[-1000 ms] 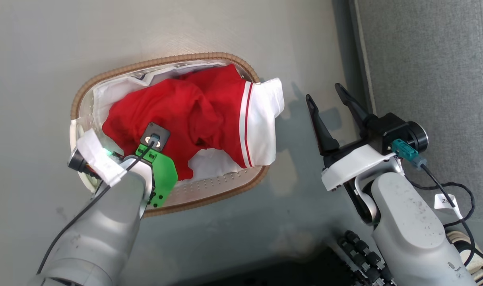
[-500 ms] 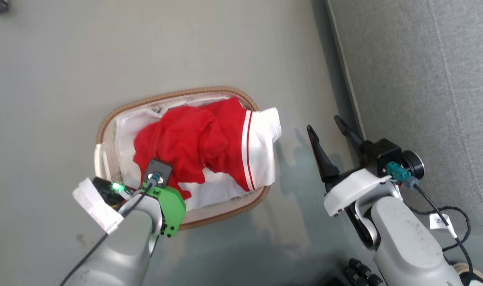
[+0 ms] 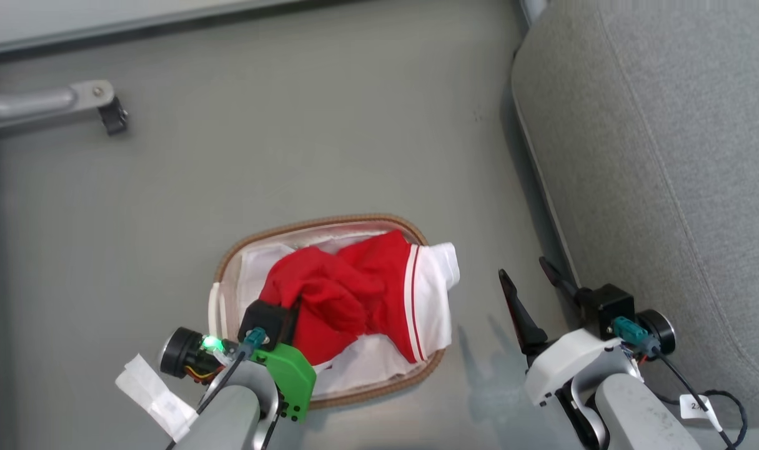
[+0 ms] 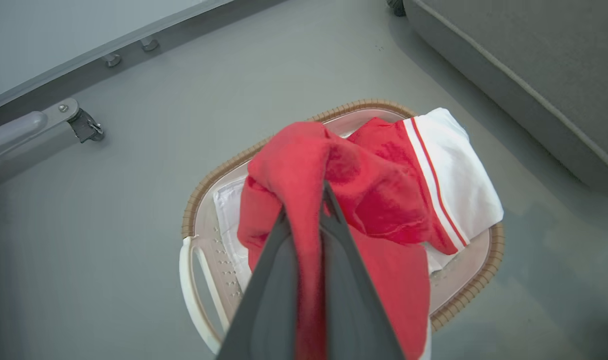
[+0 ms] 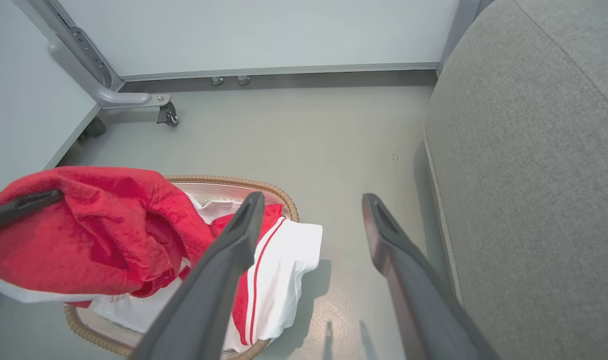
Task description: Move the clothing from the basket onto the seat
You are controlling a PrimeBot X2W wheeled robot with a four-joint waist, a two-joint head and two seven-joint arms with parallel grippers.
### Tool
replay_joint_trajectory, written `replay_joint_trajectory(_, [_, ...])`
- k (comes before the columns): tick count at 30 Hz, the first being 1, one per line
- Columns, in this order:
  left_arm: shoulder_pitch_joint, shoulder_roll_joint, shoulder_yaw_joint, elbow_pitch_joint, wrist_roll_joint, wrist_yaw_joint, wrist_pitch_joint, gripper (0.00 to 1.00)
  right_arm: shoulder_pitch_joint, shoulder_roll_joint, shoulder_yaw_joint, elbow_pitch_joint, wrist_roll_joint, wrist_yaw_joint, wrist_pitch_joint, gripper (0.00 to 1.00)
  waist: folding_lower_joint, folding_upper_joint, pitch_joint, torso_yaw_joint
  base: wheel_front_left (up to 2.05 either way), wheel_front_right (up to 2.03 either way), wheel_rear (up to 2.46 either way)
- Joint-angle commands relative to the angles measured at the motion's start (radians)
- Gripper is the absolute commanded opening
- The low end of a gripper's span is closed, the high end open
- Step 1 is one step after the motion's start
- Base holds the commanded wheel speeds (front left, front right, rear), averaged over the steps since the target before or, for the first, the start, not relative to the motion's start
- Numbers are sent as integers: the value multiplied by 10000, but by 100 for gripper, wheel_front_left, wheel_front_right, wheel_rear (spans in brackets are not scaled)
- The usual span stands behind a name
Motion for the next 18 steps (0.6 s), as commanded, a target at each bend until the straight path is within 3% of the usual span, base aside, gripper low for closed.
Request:
replay_joint_trajectory(1, [247, 80, 99, -238, 63, -45, -33, 0, 195, -30, -14, 59, 46, -3, -48, 100, 0, -1, -949, 513, 0, 0, 0])
replay_joint_trajectory(10, [1020, 250, 971, -2669, 578, -88, -23, 0, 802, -14, -210, 79, 37, -3, -48, 100, 0, -1, -1890, 633, 0, 0, 0])
replay_joint_trajectory(18, [1385, 64, 1547, -4866, 1033, -253, -24, 0, 1203, 4, -289, -136, -45, -3, -48, 100, 0, -1, -2470, 494, 0, 0, 0])
